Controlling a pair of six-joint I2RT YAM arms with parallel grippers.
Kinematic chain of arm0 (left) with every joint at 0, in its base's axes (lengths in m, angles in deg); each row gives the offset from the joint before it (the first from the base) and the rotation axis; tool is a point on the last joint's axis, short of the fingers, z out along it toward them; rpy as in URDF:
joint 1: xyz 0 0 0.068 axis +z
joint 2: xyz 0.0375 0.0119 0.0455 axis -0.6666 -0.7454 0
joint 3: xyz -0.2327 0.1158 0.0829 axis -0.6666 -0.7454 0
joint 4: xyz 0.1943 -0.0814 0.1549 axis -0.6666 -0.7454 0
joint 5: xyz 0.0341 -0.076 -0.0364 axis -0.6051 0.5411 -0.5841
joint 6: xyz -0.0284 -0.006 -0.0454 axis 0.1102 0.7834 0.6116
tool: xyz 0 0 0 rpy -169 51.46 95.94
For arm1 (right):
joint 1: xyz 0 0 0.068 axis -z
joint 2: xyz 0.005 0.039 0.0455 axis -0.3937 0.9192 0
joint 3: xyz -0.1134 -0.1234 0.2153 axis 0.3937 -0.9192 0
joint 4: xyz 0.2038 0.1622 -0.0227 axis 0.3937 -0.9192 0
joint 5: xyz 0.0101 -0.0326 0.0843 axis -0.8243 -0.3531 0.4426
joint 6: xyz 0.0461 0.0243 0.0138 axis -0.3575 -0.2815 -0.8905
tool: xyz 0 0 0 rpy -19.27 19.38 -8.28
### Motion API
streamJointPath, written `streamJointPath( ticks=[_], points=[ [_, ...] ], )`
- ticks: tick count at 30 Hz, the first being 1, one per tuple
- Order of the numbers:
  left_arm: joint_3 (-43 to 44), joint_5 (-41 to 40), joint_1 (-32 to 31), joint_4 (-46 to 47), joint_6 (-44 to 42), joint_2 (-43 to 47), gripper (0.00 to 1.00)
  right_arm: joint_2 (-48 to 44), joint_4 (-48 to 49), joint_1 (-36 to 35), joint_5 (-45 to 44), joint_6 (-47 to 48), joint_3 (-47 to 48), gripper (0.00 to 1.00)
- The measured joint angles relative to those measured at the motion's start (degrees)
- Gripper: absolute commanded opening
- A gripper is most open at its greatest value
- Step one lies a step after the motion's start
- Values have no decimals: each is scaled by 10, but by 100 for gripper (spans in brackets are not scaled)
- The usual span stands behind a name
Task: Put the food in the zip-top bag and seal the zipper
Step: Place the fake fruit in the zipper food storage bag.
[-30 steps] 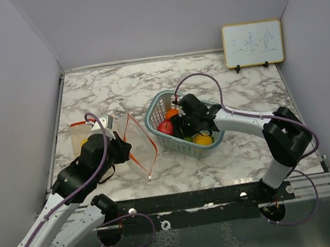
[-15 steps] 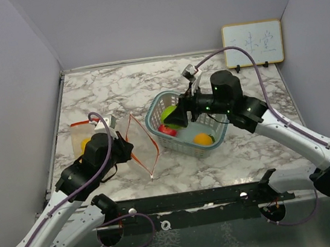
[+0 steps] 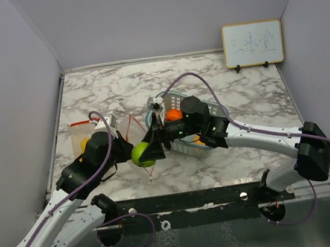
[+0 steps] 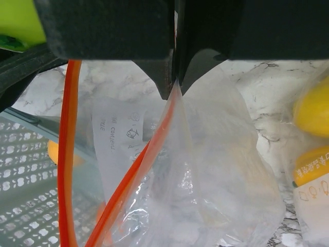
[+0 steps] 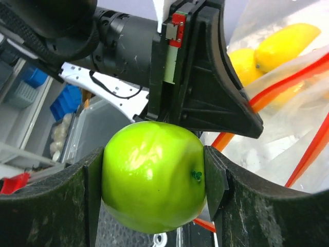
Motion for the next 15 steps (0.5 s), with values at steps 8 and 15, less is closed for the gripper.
streamJointPath(
  ticks=[8, 15],
  points=[
    [32, 30, -2, -27, 20, 32, 0, 3, -41, -2, -210, 14, 0, 25],
    [35, 101, -2, 9, 50, 46, 0, 23, -120, -20, -366, 38, 4, 60]
  ],
)
